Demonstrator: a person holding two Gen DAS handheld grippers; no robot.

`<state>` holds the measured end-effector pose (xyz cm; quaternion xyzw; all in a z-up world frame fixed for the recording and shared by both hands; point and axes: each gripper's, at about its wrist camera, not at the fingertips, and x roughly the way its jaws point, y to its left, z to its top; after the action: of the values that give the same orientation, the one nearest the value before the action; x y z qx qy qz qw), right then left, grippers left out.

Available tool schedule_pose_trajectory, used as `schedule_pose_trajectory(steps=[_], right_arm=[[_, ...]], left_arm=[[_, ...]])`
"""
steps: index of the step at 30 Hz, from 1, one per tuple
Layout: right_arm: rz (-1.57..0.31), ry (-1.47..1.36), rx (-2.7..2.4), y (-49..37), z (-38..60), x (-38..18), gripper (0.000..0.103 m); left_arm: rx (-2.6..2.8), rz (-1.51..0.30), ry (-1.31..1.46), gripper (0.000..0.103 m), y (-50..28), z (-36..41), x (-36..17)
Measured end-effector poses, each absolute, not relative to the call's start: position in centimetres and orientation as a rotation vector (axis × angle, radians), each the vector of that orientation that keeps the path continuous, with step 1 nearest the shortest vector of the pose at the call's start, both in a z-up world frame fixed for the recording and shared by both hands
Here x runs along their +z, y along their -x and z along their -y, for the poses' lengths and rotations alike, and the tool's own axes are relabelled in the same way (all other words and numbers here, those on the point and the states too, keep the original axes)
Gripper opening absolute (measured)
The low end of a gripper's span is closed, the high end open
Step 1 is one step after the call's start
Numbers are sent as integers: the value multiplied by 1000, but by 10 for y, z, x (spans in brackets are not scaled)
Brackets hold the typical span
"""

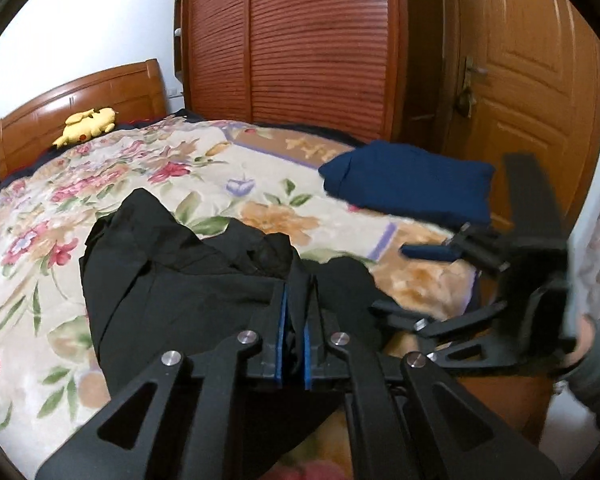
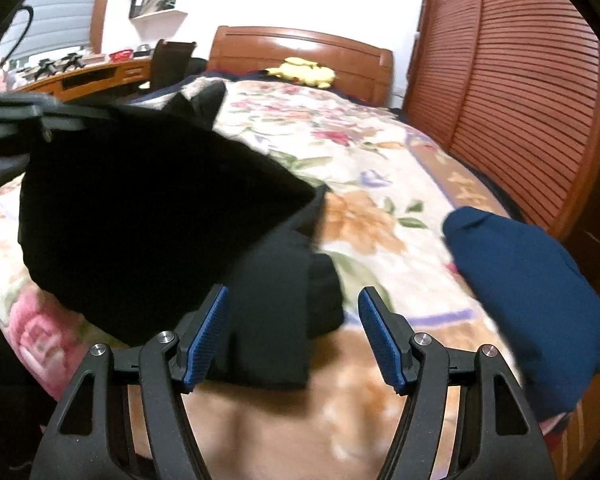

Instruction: Fold large clothes

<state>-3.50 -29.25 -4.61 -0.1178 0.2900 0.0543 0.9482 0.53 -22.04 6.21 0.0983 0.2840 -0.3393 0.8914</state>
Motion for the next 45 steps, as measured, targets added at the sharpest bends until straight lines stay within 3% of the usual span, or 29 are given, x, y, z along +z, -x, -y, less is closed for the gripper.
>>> schedule_pose_trajectory(steps=[4, 9, 15, 34, 45], right_arm=[[-586, 236, 92, 45, 301, -41, 68], [-576, 220, 88, 45, 304, -33, 68], [-537, 217, 109, 41, 291, -14, 68], [-484, 240, 269, 5, 192, 23, 68], [-483, 265, 419, -18, 115, 36, 69]], left_arm=[[-694, -598, -204, 9, -3, 216, 61], [-675, -554, -164, 37, 9, 196, 76], [-634, -513, -103, 49, 18, 154, 87], [-504, -391, 23, 53, 54, 30, 108], [-280, -450, 104, 53, 59, -77, 59]])
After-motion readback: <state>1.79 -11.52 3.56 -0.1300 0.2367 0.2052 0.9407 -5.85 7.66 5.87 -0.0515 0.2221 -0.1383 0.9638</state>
